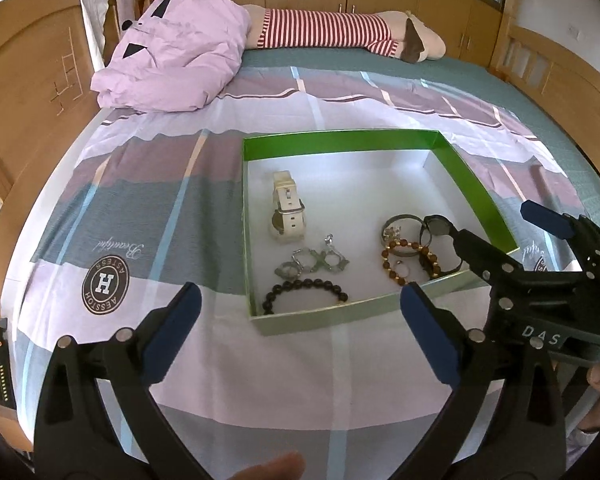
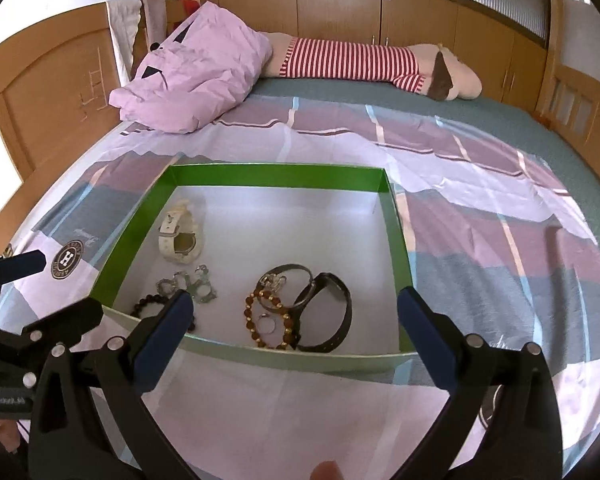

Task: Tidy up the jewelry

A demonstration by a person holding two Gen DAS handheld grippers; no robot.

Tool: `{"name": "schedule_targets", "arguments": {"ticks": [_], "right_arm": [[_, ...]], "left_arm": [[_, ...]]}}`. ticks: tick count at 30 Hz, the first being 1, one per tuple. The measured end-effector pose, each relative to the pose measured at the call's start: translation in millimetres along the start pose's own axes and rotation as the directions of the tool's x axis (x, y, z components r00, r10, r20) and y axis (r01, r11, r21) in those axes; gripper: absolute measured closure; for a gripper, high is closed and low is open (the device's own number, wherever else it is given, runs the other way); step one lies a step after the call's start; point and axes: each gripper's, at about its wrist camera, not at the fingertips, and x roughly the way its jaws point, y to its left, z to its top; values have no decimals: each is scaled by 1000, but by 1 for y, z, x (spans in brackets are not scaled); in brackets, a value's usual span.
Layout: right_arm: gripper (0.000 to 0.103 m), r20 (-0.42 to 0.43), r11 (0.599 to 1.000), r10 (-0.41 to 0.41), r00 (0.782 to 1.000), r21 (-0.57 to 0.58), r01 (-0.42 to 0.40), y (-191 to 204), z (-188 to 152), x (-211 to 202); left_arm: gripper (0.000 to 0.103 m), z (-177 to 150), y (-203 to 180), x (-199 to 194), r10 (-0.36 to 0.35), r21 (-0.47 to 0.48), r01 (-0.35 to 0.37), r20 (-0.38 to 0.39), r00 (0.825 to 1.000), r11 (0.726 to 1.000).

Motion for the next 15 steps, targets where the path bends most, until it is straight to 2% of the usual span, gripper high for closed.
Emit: {"name": "schedule_targets", "arguments": {"ticks": [15], "right_arm": [[1,8,1000,19,1000,7,-19,2,-4,1]], "left_arm": [[2,-2,-1,6,-4,-17,3,-17,1000,1000]]}}
